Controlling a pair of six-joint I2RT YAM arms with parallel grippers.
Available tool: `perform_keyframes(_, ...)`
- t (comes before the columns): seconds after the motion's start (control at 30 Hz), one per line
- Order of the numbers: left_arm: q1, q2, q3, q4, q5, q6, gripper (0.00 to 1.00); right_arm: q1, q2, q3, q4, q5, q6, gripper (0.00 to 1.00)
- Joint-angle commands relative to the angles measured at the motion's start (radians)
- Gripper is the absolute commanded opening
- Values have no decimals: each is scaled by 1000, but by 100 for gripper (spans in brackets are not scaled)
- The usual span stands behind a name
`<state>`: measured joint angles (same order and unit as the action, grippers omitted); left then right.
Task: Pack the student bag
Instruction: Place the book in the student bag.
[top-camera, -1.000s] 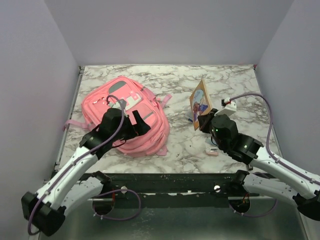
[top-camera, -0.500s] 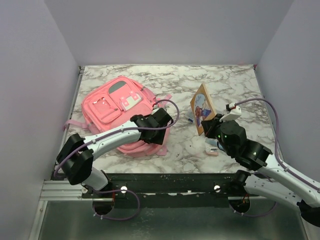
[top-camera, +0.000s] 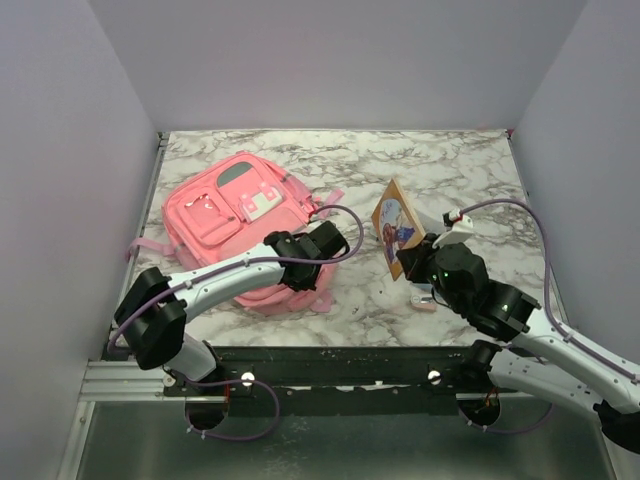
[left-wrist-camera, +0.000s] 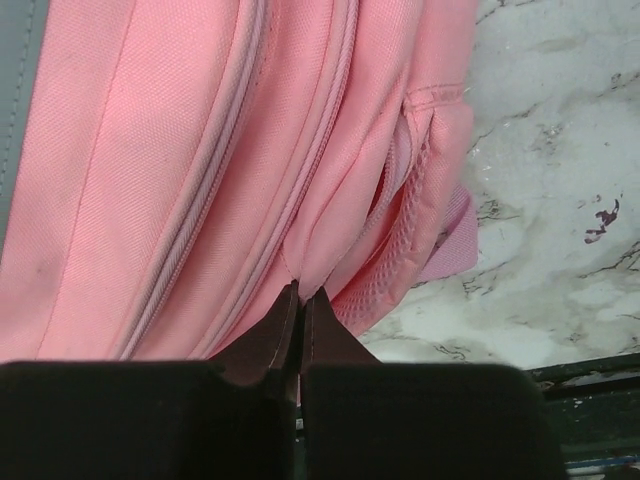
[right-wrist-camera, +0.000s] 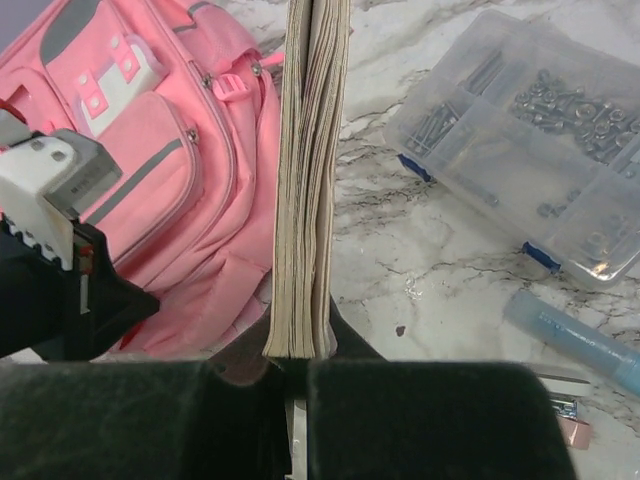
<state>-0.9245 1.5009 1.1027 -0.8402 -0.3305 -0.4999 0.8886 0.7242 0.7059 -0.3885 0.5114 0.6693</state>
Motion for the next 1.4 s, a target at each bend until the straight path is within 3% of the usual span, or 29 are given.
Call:
perform_keyframes(0.0, 0, -103, 58, -33, -92, 8, 0, -2, 15, -21, 26, -56, 23, 1)
perform_keyframes(0.2, 2, -218, 76, 33, -209, -37, 0, -2, 23, -38, 62, -192, 84, 1)
perform_keyframes(0.43, 9, -388, 47, 202, -300, -42, 0, -2, 36, -114, 271, -520, 276, 0)
perform_keyframes(0.6, 13, -507, 8, 309, -294, -14, 0, -2, 116, -155, 499, -761, 456, 1)
perform_keyframes(0.73, 15, -563, -9, 342, -283, 21, 0, -4, 237, -230, 771, -866, 608, 1)
perform_keyframes(0.9, 15, -593, -22, 343, -195, 13, 0, -5, 493, -264, 1202, -927, 741, 1)
perform_keyframes(1.03, 16, -579, -19, 346, -131, 20, 0, -5, 706, -192, 1440, -946, 776, 1)
perform_keyframes(1.2, 16, -557, -10, 339, -85, 48, 0, -5, 898, -104, 1552, -871, 786, 0)
perform_keyframes(1.37, 16, -550, 17, 327, -44, 84, 0, -5, 1067, 67, 1484, -759, 695, 1)
